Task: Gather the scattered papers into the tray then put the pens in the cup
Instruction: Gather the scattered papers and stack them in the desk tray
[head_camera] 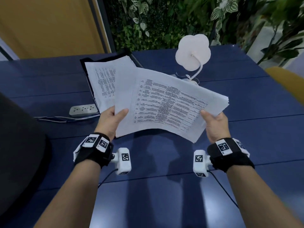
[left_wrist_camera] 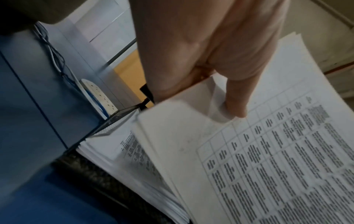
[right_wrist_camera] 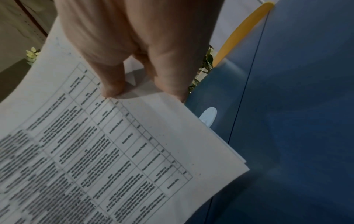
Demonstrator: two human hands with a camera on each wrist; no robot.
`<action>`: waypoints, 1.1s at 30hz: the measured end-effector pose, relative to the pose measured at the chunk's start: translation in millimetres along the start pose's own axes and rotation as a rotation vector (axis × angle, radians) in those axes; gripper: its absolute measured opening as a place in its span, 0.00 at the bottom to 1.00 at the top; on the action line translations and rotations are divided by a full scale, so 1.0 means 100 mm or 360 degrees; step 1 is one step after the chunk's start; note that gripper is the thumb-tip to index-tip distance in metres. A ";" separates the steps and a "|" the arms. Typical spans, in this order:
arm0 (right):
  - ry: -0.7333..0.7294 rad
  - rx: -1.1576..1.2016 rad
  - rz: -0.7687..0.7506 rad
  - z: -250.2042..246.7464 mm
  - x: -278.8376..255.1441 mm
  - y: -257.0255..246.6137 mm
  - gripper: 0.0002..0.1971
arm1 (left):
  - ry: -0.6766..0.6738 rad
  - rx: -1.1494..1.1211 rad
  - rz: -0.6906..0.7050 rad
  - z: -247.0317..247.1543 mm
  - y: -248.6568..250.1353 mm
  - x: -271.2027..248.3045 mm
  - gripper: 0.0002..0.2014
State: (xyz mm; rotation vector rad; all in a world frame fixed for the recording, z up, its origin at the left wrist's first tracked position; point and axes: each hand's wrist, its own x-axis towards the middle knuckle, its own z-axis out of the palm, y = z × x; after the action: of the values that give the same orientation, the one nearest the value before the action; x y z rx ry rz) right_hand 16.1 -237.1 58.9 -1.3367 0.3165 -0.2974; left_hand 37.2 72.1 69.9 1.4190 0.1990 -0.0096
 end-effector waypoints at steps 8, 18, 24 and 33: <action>-0.0019 -0.0071 0.0041 -0.07 0.01 0.10 0.08 | 0.0048 0.0180 0.0039 0.01 -0.21 -0.06 0.12; 0.0113 -0.1038 -0.0314 0.13 0.02 -0.26 0.12 | 0.0049 0.0331 0.0138 0.04 -0.10 -0.05 0.07; -0.0162 -0.2502 -0.0642 0.41 -0.07 -0.50 0.14 | -0.0120 0.0455 0.0222 0.09 0.04 -0.08 0.01; -0.0619 -0.1706 -0.0307 0.33 -0.07 -0.53 0.07 | 0.0146 0.0532 0.0472 0.21 0.26 -0.12 0.33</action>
State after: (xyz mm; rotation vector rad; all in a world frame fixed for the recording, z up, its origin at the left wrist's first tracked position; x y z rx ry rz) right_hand 20.9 -215.3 117.9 -2.4438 -0.0132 0.0069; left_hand 31.4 54.1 100.1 1.7728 0.0615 0.2783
